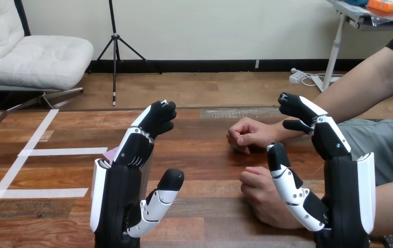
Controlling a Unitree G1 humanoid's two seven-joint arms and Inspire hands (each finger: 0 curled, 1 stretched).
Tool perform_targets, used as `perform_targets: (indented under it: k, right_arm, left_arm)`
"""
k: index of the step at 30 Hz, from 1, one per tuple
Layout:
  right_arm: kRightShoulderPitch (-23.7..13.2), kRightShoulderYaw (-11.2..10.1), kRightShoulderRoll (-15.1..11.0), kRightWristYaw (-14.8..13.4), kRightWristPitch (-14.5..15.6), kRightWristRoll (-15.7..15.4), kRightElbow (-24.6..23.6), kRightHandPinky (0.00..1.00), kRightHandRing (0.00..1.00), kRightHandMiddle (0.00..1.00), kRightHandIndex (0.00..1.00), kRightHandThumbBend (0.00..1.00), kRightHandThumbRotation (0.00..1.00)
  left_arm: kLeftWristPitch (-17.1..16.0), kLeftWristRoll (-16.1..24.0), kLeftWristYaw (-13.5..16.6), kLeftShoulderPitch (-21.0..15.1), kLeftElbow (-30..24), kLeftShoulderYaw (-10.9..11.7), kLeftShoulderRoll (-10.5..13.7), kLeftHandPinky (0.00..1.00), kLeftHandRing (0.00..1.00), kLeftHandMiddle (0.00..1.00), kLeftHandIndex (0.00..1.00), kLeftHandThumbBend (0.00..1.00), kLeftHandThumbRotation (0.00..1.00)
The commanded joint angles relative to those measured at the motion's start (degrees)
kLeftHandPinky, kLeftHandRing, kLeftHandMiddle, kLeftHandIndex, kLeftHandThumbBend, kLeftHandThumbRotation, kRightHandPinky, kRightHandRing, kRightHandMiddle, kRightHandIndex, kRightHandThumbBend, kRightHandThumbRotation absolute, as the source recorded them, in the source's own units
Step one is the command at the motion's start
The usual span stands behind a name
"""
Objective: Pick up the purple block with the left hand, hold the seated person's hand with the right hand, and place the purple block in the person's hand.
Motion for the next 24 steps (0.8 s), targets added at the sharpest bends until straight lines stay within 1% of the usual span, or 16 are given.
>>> perform_targets:
  k: [1,10,24]
  right_arm:
    - [-1.81,-0.08,0.91,-0.05,-0.63,-0.13,-1.17,0.68,0.76,0.79,0.77,0.38,0.51]
    - [-1.56,0.02,1.05,0.04,-0.32,-0.20,-1.55,0.68,0.76,0.79,0.77,0.38,0.51]
    - [-1.64,0.14,1.13,-0.04,-0.71,0.11,-1.30,0.69,0.76,0.79,0.77,0.37,0.50]
  left_arm:
    - [-0.69,-0.04,0.43,-0.87,-1.38,0.08,-0.83,0.79,0.83,0.84,0.83,0.62,0.71]
    - [-1.06,-0.04,0.53,-0.95,-1.02,0.04,-0.67,0.79,0.83,0.84,0.84,0.62,0.72]
    - [-1.00,0.37,0.67,-0.86,-1.05,0.10,-0.90,0.79,0.83,0.84,0.84,0.63,0.72]
